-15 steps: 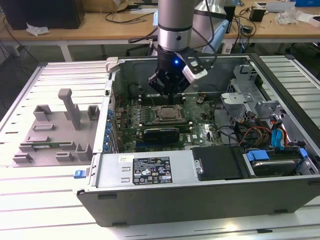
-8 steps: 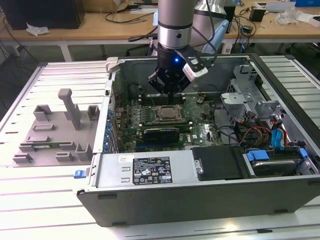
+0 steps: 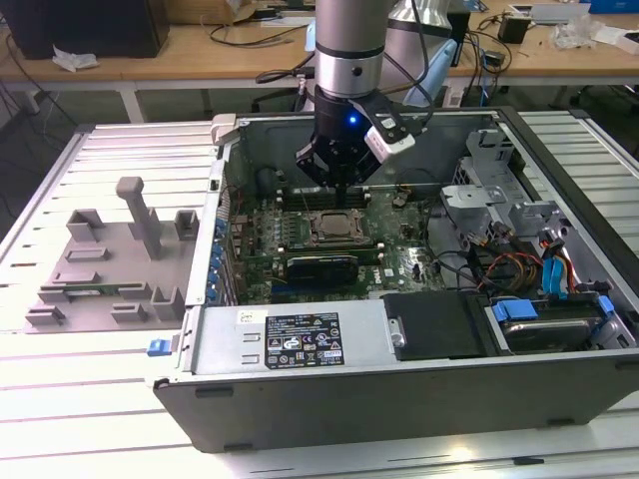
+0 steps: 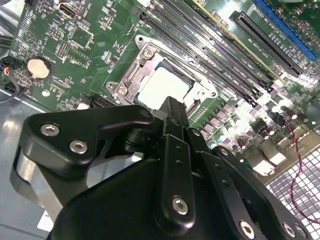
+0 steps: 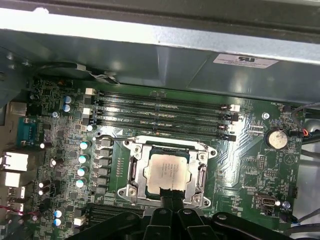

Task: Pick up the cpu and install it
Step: 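Install the first cpu locking lever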

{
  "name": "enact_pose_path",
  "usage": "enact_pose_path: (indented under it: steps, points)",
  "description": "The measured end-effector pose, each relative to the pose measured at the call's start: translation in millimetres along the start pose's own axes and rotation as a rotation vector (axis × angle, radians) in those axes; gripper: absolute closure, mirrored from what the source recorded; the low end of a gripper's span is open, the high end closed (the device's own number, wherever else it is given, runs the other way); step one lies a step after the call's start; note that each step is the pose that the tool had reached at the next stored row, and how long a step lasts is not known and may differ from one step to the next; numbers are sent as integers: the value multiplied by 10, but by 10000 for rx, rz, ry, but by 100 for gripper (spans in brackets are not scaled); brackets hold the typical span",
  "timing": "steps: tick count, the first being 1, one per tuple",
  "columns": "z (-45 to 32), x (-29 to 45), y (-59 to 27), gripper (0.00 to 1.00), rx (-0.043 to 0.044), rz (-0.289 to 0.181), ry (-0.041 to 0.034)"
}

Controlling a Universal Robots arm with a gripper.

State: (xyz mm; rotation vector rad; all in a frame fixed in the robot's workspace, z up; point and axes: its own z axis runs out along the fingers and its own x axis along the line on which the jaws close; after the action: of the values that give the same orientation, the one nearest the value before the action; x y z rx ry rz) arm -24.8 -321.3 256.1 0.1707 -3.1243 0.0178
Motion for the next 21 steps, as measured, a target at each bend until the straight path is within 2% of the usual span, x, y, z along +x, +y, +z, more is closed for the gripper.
enact_pose_path:
  steps: [3, 6, 8, 15, 18, 21]
  points:
    - [-1, 14, 2, 89, 1, 1, -2]
    - [0, 65, 7, 89, 3, 0, -22]
    - [2, 172, 19, 89, 9, 1, -80]
    - [5, 390, 43, 89, 23, 2, -206]
    - [6, 459, 50, 89, 26, 5, -234]
    - [8, 556, 61, 89, 30, 4, -273]
